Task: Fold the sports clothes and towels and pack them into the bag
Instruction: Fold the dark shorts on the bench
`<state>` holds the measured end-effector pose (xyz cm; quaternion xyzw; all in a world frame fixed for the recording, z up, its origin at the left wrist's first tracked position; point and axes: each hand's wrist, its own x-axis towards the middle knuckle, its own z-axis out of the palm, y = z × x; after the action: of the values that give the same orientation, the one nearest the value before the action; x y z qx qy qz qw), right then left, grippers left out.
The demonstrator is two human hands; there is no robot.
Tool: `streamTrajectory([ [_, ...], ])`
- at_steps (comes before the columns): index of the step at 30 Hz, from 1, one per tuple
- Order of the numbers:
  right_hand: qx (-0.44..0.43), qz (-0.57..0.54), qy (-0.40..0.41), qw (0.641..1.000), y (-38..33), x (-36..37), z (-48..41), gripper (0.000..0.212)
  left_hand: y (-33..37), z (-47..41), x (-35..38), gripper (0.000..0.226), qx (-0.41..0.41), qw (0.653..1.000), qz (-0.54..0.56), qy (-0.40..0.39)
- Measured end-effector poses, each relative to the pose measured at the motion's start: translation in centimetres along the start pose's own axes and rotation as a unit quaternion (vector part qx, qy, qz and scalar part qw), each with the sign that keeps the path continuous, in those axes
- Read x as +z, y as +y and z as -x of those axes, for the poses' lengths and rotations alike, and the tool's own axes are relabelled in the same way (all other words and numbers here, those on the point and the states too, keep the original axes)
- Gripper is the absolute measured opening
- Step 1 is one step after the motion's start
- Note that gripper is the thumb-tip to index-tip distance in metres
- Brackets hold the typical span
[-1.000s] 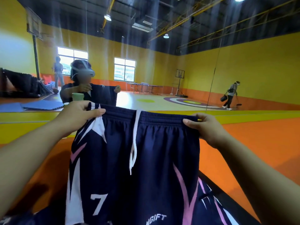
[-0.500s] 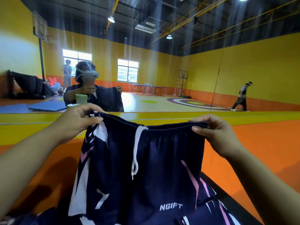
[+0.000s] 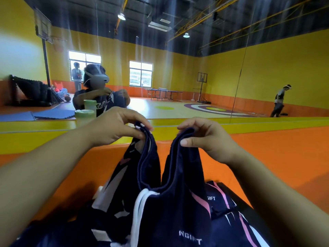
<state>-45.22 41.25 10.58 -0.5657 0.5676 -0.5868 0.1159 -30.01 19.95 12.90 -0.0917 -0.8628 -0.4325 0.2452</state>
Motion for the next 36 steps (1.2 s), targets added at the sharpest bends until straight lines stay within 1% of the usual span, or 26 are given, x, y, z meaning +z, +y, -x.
streamTrajectory([
  [2, -0.001, -0.001, -0.015, 1.0, -0.4, 1.1, -0.3, 0.032, 0.8, -0.2, 1.0, 0.036, 0.008, 0.999, 0.032, -0.008],
  [4, -0.002, 0.001, -0.023, 1.0, -0.7, 1.7, -0.4, 0.03, 1.5, -0.2, 2.0, 0.04, 0.025, 0.998, 0.047, -0.023],
  [6, 0.002, 0.016, -0.011, 1.0, -0.8, 1.8, -0.4, 0.036, 2.0, -0.3, 2.6, 0.043, 0.027, 0.998, 0.057, -0.022],
  [9, 0.0, 0.041, 0.003, 0.999, -0.7, 1.5, -0.2, 0.048, 2.2, -0.4, 3.2, 0.044, -0.001, 0.996, 0.085, 0.027],
  [12, 0.018, 0.001, -0.011, 1.0, -0.5, 1.4, 0.3, 0.05, 1.8, -0.5, 3.9, 0.041, -0.018, 0.994, 0.093, 0.057],
  [14, 0.022, 0.009, -0.022, 0.999, -0.2, 1.2, 0.7, 0.05, 1.4, -0.5, 4.3, 0.028, -0.029, 0.997, 0.058, 0.039],
  [17, 0.029, 0.021, -0.008, 0.999, -0.2, 1.1, 1.3, 0.046, 1.0, -0.5, 4.8, 0.011, -0.052, 0.997, -0.055, 0.02],
  [19, 0.03, 0.012, 0.009, 0.999, -0.3, 1.0, 1.6, 0.038, 1.1, -0.4, 5.3, 0.008, -0.068, 0.996, -0.059, 0.0],
  [21, 0.035, 0.035, 0.033, 0.998, -0.4, 0.8, 1.7, 0.028, 1.2, -0.3, 5.7, 0.018, -0.08, 0.996, -0.04, -0.022],
  [23, 0.039, 0.087, 0.063, 0.993, -0.2, 0.3, 1.9, 0.023, 1.3, -0.1, 5.4, 0.033, -0.108, 0.993, -0.004, -0.042],
  [24, 0.044, 0.106, 0.082, 0.99, -0.1, 0.0, 2.0, 0.017, 1.4, 0.0, 5.2, 0.045, -0.125, 0.99, 0.02, -0.059],
  [25, 0.051, 0.118, 0.103, 0.986, 0.0, -0.3, 2.1, 0.018, 1.2, 0.0, 4.9, 0.057, -0.136, 0.987, 0.035, -0.076],
  [26, 0.056, 0.129, 0.122, 0.982, 0.1, -0.5, 2.3, 0.03, 1.0, 0.0, 4.6, 0.069, -0.137, 0.986, 0.03, -0.089],
  [27, 0.064, 0.134, 0.139, 0.979, 0.2, -0.6, 2.4, 0.038, 0.7, 0.0, 4.6, 0.076, -0.129, 0.986, -0.001, -0.104],
  [29, 0.062, 0.138, 0.172, 0.973, 0.1, -0.7, 2.5, 0.036, 0.5, 0.0, 5.2, 0.083, -0.118, 0.981, -0.087, -0.124],
  [31, 0.053, 0.156, 0.191, 0.968, 0.1, -0.8, 2.6, 0.036, 0.3, 0.0, 6.4, 0.081, -0.101, 0.979, -0.14, -0.112],
  [32, 0.05, 0.162, 0.196, 0.966, 0.0, -0.8, 2.7, 0.036, 0.1, -0.2, 6.9, 0.076, -0.092, 0.979, -0.156, -0.095],
  [34, 0.048, 0.164, 0.194, 0.966, -0.1, -1.1, 3.2, 0.035, -0.2, -0.7, 7.4, 0.058, -0.082, 0.981, -0.162, -0.063],
  [36, 0.058, 0.164, 0.178, 0.968, -0.3, -1.7, 3.9, 0.03, -0.3, -1.2, 7.4, 0.047, -0.067, 0.985, -0.146, -0.063],
])
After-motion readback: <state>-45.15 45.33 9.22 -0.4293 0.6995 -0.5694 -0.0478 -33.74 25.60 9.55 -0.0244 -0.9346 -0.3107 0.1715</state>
